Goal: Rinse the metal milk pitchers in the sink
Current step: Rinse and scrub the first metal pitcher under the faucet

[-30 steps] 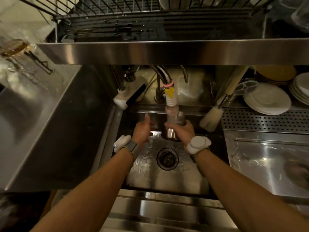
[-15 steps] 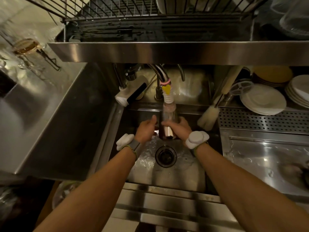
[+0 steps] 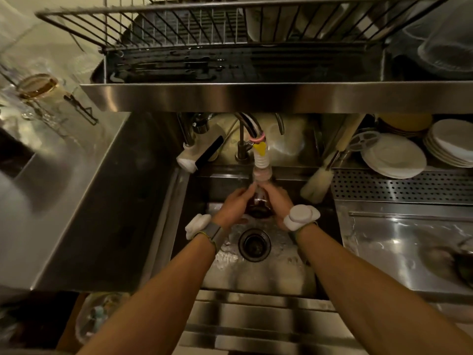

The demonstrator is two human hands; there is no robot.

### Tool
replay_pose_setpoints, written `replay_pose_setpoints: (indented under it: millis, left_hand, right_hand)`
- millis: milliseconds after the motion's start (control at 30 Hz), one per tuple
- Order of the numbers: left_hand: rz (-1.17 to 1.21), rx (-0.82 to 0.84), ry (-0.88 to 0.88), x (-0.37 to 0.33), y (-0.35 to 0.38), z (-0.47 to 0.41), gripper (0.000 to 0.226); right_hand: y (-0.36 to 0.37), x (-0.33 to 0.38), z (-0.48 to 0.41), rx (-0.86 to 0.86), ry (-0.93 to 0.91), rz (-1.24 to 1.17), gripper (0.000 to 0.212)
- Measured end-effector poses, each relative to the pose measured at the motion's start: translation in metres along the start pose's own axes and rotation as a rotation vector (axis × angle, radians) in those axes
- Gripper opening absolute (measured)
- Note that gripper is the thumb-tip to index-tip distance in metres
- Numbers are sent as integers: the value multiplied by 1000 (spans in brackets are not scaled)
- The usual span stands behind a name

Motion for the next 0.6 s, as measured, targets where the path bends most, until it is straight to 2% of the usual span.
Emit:
replay_pose_setpoints:
  millis: [100,167,333,400,500,600]
  left_hand:
    - [-69,53,-4,-3,3,-7,30]
    - [-57,65,-33,-3,4,-11,32]
    - [64,136,-155,1,10,-9,32]
    - [109,92,-172,-1,8,-12,38]
    - [121,15,-147,-11,5,-19,31]
    - [183,66,-187,-13,14,-24,39]
  right_hand:
    - [-5,-3,2,-54,70,54,27]
    - [-8,-2,2,-76,99,42,26]
    - [-8,8,5,-97,6,67,28]
    - [0,6,8,-81,24,76,24]
    - [5,4,5,-4,-14,111,28]
    - [-2,9,6,67,-60,136,20]
Point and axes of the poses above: each hand's wrist, its own z-axis away from the middle knuckle, its own y-axis out of the palm, x = y × z, the point moved 4 cm from there along -z, towards the middle knuckle, and after that the axes turned 8 degrees about -z, right-handed, at the moved point
